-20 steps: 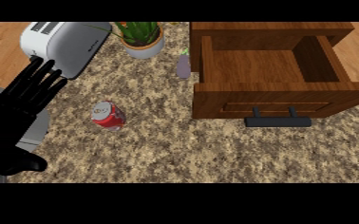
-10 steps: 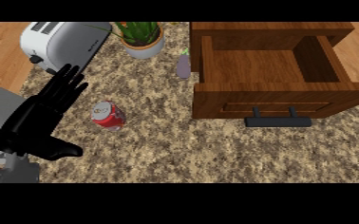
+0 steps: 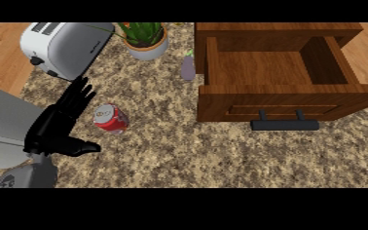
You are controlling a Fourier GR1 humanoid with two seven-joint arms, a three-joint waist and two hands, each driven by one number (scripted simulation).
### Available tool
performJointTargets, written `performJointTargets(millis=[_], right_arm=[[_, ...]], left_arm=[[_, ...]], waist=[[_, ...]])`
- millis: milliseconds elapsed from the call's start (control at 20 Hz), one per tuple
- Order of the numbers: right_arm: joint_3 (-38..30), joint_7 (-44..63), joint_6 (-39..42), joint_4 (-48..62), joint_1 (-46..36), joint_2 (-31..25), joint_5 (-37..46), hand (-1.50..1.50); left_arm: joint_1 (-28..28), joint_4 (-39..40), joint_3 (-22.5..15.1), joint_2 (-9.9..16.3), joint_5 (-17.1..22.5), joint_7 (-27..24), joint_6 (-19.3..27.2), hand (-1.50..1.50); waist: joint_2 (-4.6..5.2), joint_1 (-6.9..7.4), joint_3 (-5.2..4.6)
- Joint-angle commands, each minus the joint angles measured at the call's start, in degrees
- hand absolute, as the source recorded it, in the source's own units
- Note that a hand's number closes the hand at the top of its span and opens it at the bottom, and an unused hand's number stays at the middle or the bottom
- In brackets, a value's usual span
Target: Pick up the can, place it into the drawer and close the drawer
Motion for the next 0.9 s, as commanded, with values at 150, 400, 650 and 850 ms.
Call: performJointTargets(millis=[150, 400, 650, 850], right_arm=[[-2.42, 2.76, 0.9, -1.43, -0.74, 0.13, -2.47, -1.5], [-2.25, 4.63, 1.98, -5.12, 0.94, 3.0, -1.16, -1.5], [-4.41, 5.73, 1.7, -1.38, -3.45, -0.56, -2.34, -1.5], [-5.06, 4.87, 2.91, -2.38, -2.06, 2.18, -2.31, -1.5]], left_arm=[[-4.21, 12.05, 1.95, -0.26, -3.83, -7.99, 1.77, -1.5], [-3.24, 16.55, 3.4, 3.08, -4.67, -12.15, -1.13, -1.5], [-5.64, 26.51, 2.97, 3.98, -6.47, -17.01, -3.73, -1.5], [-9.12, 37.58, 3.32, 3.84, -8.91, -25.27, -4.0, -1.5]], waist=[[0.01, -0.13, 0.0], [-0.04, 0.03, 0.02], [-0.01, 0.16, 0.01], [0.03, -0.13, 0.0]])
